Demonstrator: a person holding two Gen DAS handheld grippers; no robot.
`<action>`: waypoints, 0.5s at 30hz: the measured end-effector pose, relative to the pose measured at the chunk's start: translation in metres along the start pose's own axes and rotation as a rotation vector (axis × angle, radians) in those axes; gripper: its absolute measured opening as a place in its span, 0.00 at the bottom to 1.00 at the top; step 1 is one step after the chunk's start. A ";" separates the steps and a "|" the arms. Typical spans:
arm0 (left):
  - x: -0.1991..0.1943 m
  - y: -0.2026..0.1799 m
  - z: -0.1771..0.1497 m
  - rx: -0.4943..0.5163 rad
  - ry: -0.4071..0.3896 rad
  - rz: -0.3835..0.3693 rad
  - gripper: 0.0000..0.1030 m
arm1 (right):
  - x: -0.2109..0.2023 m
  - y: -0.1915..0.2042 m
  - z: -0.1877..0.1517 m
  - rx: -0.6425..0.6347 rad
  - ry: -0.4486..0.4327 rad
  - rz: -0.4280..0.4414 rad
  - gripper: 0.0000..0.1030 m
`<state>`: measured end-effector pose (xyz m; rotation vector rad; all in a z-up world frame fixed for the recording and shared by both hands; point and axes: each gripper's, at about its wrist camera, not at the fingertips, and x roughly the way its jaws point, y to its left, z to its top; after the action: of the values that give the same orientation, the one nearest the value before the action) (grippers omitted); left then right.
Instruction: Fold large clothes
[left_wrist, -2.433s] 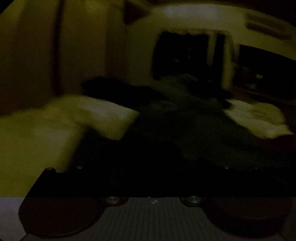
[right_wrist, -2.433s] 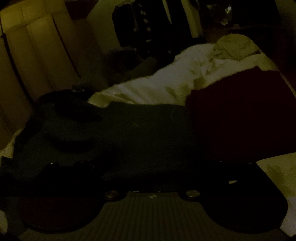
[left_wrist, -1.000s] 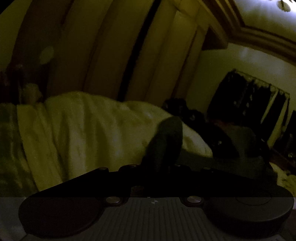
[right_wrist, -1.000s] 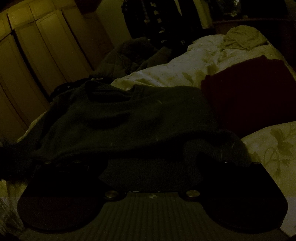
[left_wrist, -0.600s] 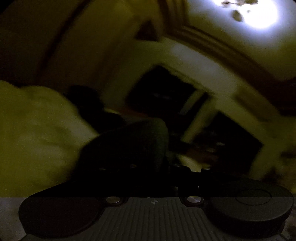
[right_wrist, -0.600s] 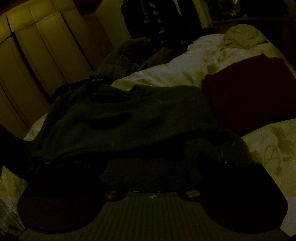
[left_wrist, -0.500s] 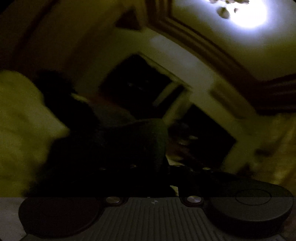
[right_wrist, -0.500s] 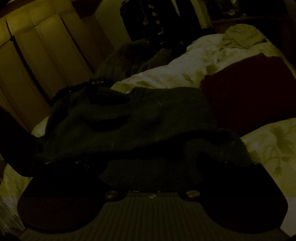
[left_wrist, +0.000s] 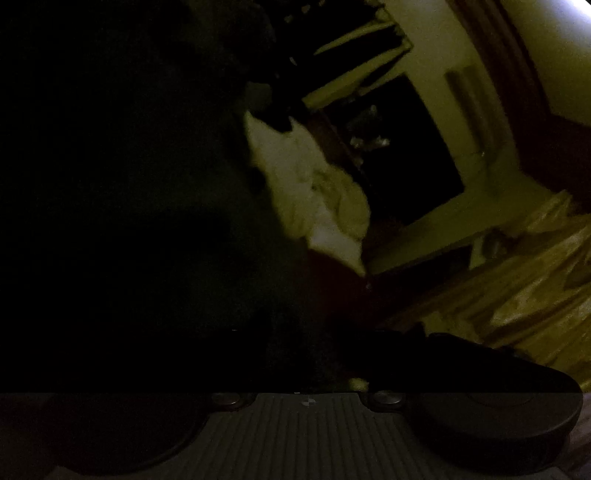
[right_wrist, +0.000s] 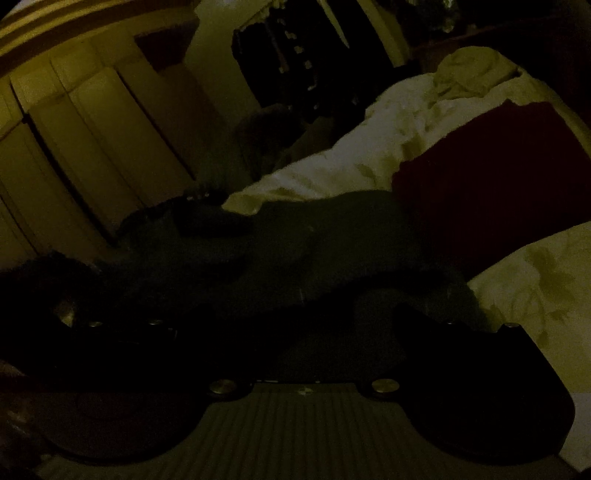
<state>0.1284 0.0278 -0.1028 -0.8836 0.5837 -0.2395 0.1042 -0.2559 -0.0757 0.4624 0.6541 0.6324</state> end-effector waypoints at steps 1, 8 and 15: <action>-0.001 -0.001 0.000 0.026 0.003 -0.005 1.00 | -0.001 -0.001 0.001 0.007 -0.013 0.010 0.99; -0.038 -0.030 0.000 0.190 -0.044 0.052 1.00 | -0.005 -0.016 0.007 0.159 -0.077 0.244 0.97; -0.128 -0.011 -0.010 0.285 -0.264 0.321 1.00 | 0.005 -0.046 0.007 0.422 0.005 0.294 0.75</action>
<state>0.0182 0.0691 -0.0508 -0.5242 0.4236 0.0844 0.1302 -0.2867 -0.0991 0.9622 0.7332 0.7744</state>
